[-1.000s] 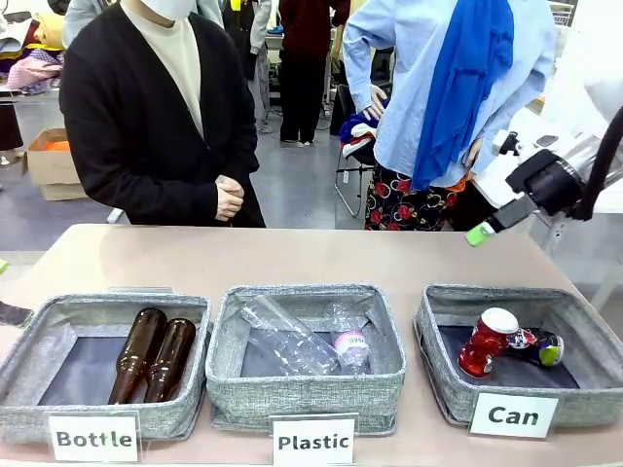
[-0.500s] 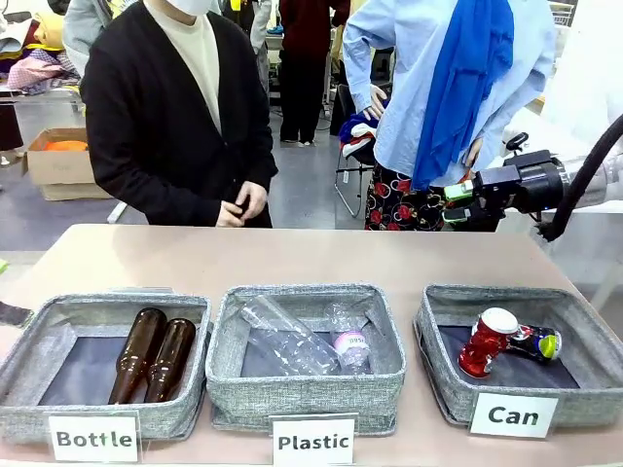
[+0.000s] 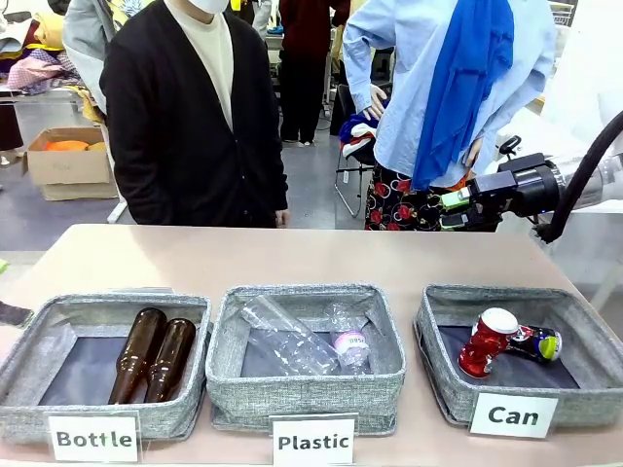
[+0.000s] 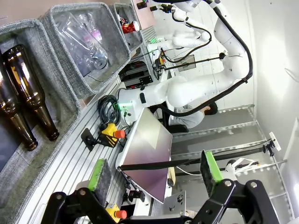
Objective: Sort the can waste into the basket.
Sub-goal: Pick up the can waste from the table and place it in the right Fabric basket.
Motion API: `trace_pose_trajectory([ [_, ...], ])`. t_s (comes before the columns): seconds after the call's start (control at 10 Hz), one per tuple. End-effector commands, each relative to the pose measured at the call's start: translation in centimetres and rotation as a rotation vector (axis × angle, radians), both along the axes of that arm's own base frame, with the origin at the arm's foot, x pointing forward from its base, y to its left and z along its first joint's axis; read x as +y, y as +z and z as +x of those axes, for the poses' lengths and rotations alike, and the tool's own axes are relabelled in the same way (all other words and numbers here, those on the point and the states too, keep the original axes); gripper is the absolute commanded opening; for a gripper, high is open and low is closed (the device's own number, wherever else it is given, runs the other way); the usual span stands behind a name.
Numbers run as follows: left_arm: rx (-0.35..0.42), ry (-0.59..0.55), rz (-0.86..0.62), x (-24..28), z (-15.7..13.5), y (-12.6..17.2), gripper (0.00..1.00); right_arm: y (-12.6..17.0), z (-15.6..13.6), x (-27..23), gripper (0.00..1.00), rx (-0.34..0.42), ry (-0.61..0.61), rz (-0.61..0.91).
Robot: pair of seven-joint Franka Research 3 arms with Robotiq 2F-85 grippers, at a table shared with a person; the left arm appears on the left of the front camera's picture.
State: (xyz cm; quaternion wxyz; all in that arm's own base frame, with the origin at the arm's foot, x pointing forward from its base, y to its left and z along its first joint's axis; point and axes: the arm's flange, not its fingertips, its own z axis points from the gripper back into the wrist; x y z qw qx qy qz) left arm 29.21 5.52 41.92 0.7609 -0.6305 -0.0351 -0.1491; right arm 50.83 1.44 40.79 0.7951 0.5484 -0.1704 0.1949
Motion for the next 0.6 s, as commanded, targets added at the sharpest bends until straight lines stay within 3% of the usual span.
trace_pose_trajectory([
  [0.0,0.002,-0.010,0.000,0.27,-0.47,0.04,1.00,0.24,0.05,0.01,1.00,-0.006,0.002,-0.017],
  [0.5,0.002,-0.010,0.000,0.27,-0.47,0.04,1.00,0.24,0.05,0.01,1.00,-0.006,0.002,-0.017],
])
